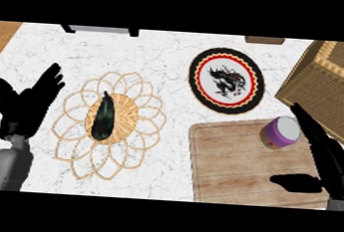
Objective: Pick the can from the cutting board and place it in the basket
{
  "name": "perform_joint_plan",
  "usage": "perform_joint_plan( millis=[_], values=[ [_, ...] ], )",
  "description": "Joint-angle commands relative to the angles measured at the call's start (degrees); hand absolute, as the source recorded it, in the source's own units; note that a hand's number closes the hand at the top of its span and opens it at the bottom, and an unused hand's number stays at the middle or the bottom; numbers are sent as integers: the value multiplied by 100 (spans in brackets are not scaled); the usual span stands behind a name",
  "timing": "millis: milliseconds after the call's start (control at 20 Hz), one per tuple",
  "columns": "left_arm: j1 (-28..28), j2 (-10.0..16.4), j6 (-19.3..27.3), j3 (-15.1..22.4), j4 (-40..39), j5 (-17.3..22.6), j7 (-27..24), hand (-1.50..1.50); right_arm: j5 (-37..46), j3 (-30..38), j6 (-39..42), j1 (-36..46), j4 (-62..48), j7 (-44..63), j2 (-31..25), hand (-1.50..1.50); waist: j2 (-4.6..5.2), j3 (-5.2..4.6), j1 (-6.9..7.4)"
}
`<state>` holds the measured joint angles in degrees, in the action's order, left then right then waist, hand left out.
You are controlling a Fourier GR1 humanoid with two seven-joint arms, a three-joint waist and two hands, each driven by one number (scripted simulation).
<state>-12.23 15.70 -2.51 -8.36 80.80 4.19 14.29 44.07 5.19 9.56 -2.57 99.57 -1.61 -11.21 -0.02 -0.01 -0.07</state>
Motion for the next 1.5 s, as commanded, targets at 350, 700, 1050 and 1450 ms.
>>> perform_joint_plan(
  millis=[350,700,1050,1450],
  values=[
    [243,-69,-37,-39,419,-92,182,0,965,-423,-257,588,-892,-1,-128,150,0,2,41],
    [-5,-83,-218,-247,-312,-72,-328,0,908,-276,-264,521,-944,-177,-202,150,3,-1,-7],
    [-308,-115,-127,-98,-129,-127,122,0,1743,-1657,-444,1086,-1463,2091,1083,150,35,-5,119],
    [-262,-128,-198,-38,-307,-223,-161,0,360,-3349,-1712,2205,-2051,4729,1108,150,46,5,257]
  ],
)
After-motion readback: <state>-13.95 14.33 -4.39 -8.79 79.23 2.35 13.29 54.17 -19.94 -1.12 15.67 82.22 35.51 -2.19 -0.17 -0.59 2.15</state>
